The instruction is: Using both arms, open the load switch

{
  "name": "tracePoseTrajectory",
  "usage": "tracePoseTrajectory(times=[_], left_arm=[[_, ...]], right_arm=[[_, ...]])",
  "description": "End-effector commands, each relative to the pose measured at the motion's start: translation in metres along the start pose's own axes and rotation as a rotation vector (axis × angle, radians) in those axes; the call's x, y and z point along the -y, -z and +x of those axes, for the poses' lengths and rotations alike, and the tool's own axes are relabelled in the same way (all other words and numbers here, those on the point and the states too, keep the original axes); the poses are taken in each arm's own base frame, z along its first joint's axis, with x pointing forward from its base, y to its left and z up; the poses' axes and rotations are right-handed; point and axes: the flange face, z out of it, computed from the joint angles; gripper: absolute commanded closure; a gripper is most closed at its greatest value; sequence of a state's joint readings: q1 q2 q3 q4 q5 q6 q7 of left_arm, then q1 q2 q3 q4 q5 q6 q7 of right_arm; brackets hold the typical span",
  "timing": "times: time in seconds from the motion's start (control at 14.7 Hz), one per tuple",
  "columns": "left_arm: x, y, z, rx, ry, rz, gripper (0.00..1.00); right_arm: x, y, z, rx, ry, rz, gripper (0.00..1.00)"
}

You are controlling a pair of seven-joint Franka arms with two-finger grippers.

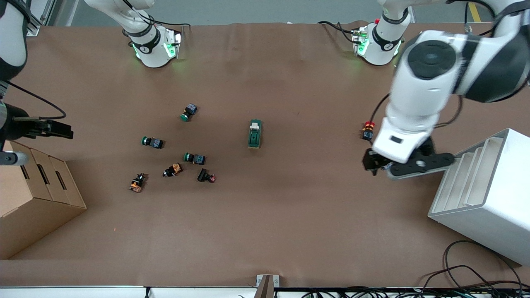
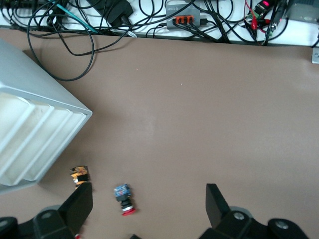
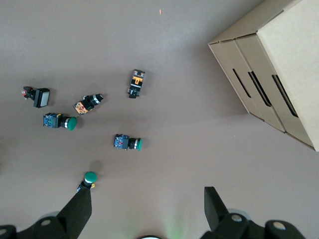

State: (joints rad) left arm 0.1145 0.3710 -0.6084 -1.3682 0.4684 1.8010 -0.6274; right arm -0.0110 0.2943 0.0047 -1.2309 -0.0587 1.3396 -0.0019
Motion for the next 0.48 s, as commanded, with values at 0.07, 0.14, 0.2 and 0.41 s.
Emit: tracePoseTrajectory(times=[0.07,0.14,0.2,0.41], left_arm=[[0.064,0.041,0.006,0.016,-0.063,-0.051,0.0],[0.075,0.048,0.005,0.029,-0.074,-0.096,0.0],[0.094,0.052,0.006,0.045,-0.068,-0.12,0.0],[0.131,0.07,-0.003,0.089,-0.12,-0.126,0.0]], right_arm=[[-0.008,0.01,-0.034,-0.008,-0.018,0.001,0.0],[-0.009,0.013,-0.042,-0.013,-0.021,0.005,0.0],[-0.014,0.016,-0.05,-0.021,-0.031,0.016,0.0],[-0.022,0.027,-0.081,-0.062,-0.044,0.031,0.0]])
